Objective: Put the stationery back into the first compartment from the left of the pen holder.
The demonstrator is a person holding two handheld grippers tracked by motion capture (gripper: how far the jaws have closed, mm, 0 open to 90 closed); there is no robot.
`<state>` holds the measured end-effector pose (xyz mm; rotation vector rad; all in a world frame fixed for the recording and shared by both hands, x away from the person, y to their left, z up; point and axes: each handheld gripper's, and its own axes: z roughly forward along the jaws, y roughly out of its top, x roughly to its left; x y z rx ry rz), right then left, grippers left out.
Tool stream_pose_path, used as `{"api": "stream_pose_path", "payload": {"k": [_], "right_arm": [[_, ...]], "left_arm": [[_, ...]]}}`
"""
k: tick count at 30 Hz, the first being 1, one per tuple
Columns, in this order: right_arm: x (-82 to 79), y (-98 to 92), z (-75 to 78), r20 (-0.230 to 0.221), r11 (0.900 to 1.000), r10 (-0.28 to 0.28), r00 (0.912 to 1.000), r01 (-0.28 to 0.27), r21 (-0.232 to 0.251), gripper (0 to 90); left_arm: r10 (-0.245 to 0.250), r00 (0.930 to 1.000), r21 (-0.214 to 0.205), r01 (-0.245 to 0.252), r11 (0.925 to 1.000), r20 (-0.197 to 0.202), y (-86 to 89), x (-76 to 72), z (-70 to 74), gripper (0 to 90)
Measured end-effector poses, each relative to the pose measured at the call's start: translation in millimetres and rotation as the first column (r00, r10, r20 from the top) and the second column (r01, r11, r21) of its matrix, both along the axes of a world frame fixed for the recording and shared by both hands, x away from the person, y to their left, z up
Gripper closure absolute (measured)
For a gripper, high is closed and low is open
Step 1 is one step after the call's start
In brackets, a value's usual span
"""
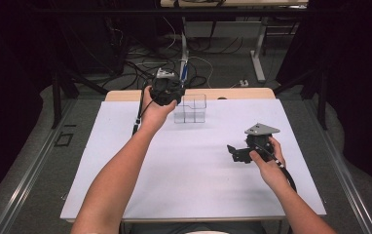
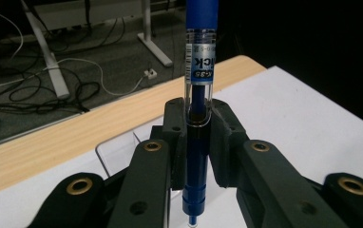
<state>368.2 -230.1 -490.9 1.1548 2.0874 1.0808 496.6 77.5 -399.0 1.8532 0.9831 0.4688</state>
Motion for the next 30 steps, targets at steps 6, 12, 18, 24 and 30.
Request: {"api": "stream_pose_path", "payload": {"k": [6, 12, 18, 24, 30], "right_arm": [[1.0, -6.6, 0.2, -0.019, 0.9992, -0.025, 0.9995, 0.026, 0.032, 0.0], [1.5, -10.2, -0.9, -0.018, 0.9988, -0.03, 0.9994, 0.031, 0.038, 0.0], [1.2, -8.9, -2.4, -0.028, 0.9986, -0.03, 0.9991, 0.032, 0.042, 0.0], [-0.6, -9.8, -3.8, -0.022, 0.9988, -0.024, 0.9995, 0.025, 0.043, 0.0], [-3.0, -10.8, -4.6, -0.031, 0.9983, -0.018, 0.9994, 0.02, 0.055, 0.0]], "left_arm": [[0.044, 0.9989, -0.021, -0.044, 0.9988, 0.016, 5.2, 12.3, -7.4, 79.3], [0.082, 0.9966, -0.046, -0.081, 0.9956, 0.008, 9.6, 22.4, -15.6, 79.3], [0.105, 0.9941, -0.046, -0.103, 0.9936, 0.029, 6.7, 27.9, -22.2, 79.3], [0.121, 0.9919, -0.028, -0.12, 0.9924, 0.039, 4.7, 35.0, -29.8, 79.2], [0.14, 0.99, 0.005, -0.14, 0.9902, 0.018, 2.1, 44.0, -42.6, 79.3]]}}
